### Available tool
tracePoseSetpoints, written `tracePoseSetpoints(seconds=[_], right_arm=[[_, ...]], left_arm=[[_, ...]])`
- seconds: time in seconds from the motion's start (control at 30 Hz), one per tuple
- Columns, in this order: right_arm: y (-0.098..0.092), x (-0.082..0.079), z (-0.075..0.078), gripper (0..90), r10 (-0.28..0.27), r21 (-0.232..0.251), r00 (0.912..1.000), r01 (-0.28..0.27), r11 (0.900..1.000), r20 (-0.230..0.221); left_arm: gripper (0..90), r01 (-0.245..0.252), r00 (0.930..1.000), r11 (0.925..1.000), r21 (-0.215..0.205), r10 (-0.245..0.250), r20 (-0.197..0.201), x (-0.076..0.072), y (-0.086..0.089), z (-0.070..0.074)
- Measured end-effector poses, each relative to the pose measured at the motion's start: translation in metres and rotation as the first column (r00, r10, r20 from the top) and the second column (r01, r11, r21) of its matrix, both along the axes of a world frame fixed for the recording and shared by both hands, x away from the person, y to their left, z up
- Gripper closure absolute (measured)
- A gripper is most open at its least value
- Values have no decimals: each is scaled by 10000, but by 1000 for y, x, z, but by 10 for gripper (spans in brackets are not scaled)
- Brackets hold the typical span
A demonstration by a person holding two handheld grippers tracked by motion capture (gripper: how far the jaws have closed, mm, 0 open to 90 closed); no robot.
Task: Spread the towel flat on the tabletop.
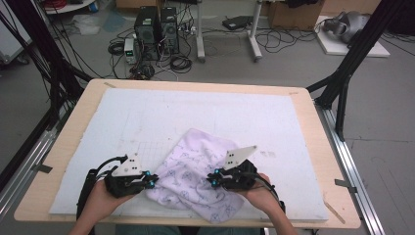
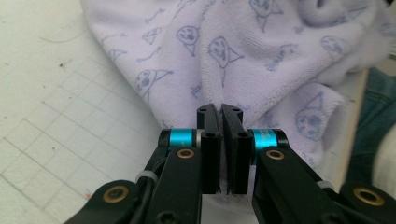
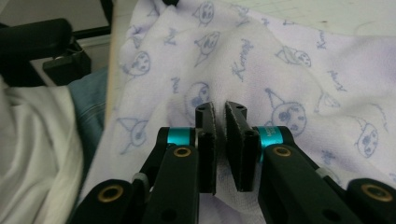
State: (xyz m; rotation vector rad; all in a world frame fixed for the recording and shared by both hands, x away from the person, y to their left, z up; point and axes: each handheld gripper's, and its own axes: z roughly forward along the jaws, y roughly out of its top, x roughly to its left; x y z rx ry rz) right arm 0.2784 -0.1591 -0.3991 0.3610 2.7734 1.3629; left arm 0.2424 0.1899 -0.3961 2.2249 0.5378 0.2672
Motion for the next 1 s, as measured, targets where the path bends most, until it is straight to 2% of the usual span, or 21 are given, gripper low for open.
tracePoseSetpoints(seconds=[0.13,0.17,0.23,0.3,0.33,0.4,0.47,0.5,0.53,0.6,0.67,0.73,0.8,0.83,0.87,0.93,1.0], right_arm=[[-5,-14,0,842,221,51,9997,-221,9997,-139],[-8,-15,2,823,218,68,9996,-217,9997,-180],[-14,-13,6,760,5,415,9992,11,9991,-394],[-21,-6,10,720,-241,723,9988,272,9970,-425],[-25,-3,12,709,-451,757,9980,483,9960,-432],[-31,8,14,678,-851,620,9958,871,9943,-346],[-37,18,15,653,-1318,547,9910,1329,9896,-224],[-39,24,15,638,-1643,341,9864,1644,9858,-41],[-41,29,14,626,-1888,242,9820,1889,9817,-70],[-46,41,9,612,-2505,-26,9681,2505,9681,15],[-48,51,1,582,-2860,-341,9581,2855,9578,-125],[-48,61,-8,576,-3059,-721,9520,3042,9499,-123],[-49,68,-15,568,-3385,-1058,9409,3357,9360,-96],[-50,72,-19,561,-3516,-1108,9360,3475,9311,-191],[-53,75,-22,553,-3718,-1281,9283,3677,9211,-90],[-57,78,-27,548,-3937,-1490,9192,3890,9091,-22],[-63,80,-32,540,-4144,-1743,9101,4071,8966,-57]], left_arm=[[851,345,9994,9993,-111,-345,33,-12,1,3],[820,331,9995,9993,-186,-331,12,-12,0,4],[629,272,9993,9976,-633,-287,-221,-7,1,8],[539,315,9991,9914,-1270,-348,-240,-1,1,15],[516,313,9994,9897,-1400,-327,-83,3,1,17],[511,199,9998,9882,-1519,-204,-13,13,0,21],[517,-131,9998,9892,-1463,155,151,27,-1,20],[533,-309,9994,9886,-1472,328,100,35,-2,18],[545,-456,9987,9887,-1428,483,156,43,-3,14],[585,-620,9977,9888,-1361,652,195,57,-6,8],[617,-764,9961,9907,-1126,808,346,69,-11,1],[629,-908,9959,9886,-1201,896,-156,84,-15,-10],[628,-1131,9933,9890,-953,1102,-349,94,-18,-20],[621,-1236,9914,9889,-823,1194,-540,100,-20,-27],[595,-1354,9895,9881,-734,1311,-608,104,-21,-31],[474,-1758,9824,9831,-521,1718,-732,111,-26,-38],[458,-1797,9808,9823,-534,1747,-871,114,-30,-43]])
